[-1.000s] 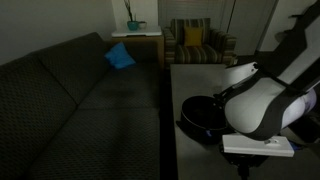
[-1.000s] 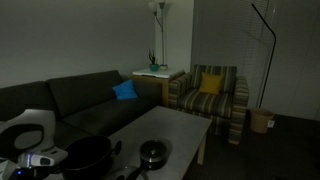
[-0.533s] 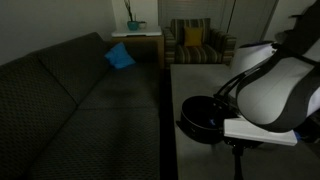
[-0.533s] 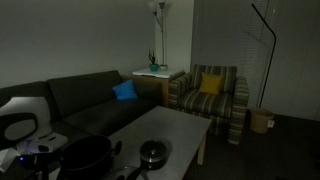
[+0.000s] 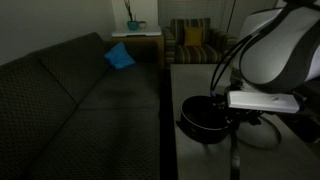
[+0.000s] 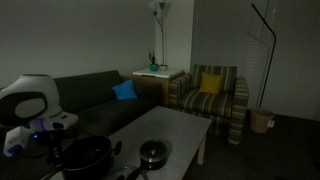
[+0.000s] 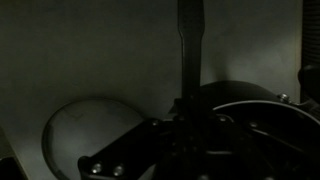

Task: Put the black ladle inside the black pot

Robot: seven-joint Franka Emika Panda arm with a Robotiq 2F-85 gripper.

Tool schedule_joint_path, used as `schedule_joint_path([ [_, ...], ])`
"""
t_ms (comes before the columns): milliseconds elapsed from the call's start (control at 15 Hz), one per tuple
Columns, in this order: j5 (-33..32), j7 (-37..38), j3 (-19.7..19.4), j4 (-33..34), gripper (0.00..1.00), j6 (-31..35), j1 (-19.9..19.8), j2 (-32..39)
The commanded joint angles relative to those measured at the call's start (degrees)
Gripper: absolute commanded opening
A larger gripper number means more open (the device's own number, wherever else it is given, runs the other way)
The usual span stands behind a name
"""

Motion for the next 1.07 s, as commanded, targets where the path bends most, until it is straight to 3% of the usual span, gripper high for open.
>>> schedule_joint_path([
  [0,-0.4,-3.8,1.1,-3.7,0.04,-3.7,-1.3,-5.1],
  [67,0.2,-1.7,0.0,-0.4,0.17,-2.0,-0.1,-1.8],
  [600,0.1,-2.4,0.3,-1.8,0.17,-2.8,-0.2,-3.2],
  [667,0.1,-2.4,0.3,-1.8,0.04,-2.8,-0.2,-3.2],
  [800,-0.5,-2.9,0.1,-0.7,0.04,-5.0,0.0,-2.9],
  [1000,-1.2,-8.4,3.0,2.0,0.04,-11.2,-3.5,-3.6],
])
